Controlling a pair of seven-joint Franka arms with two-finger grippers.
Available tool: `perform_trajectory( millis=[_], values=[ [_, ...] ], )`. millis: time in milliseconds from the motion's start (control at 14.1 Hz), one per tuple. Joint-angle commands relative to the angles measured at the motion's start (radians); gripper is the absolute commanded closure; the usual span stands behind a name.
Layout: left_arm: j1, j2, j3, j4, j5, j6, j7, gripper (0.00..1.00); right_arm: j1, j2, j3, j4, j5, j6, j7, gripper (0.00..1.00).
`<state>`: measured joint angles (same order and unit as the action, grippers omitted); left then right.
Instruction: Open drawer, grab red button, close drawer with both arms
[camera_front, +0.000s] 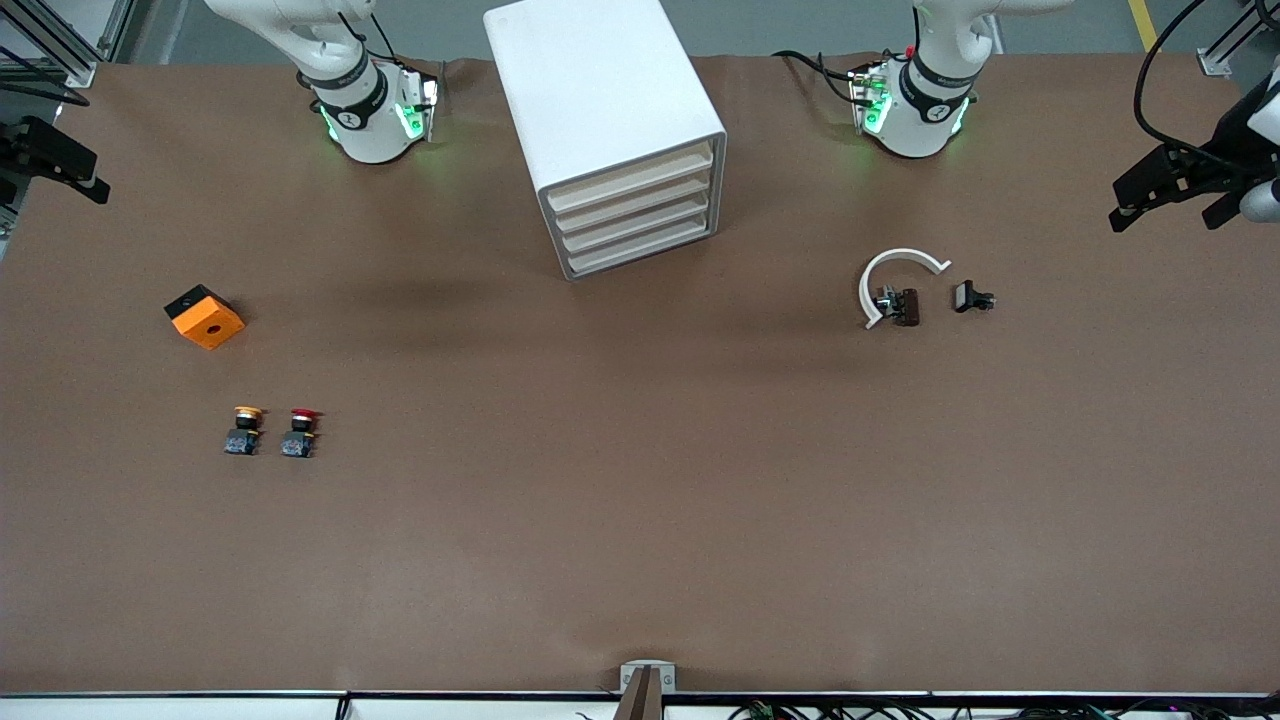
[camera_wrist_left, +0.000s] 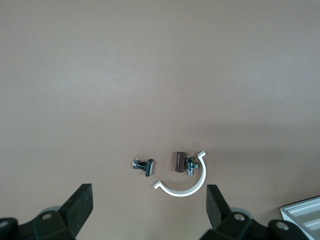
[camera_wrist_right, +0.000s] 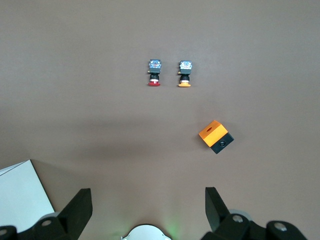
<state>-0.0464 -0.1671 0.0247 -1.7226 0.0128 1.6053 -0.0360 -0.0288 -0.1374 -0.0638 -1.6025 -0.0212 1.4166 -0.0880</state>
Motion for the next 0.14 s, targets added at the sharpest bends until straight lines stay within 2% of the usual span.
perform_trajectory(
  millis=[0, 71],
  values=[
    [0.005, 0.017, -0.008, 0.029, -0.007, -0.025, -0.010, 0.00, -0.013, -0.022, -0.004, -0.022, -0.010, 0.008, 0.002, 0.00],
    [0.003, 0.018, -0.006, 0.031, -0.007, -0.024, -0.010, 0.00, -0.016, -0.022, -0.004, -0.024, 0.001, 0.007, 0.002, 0.00]
  ],
)
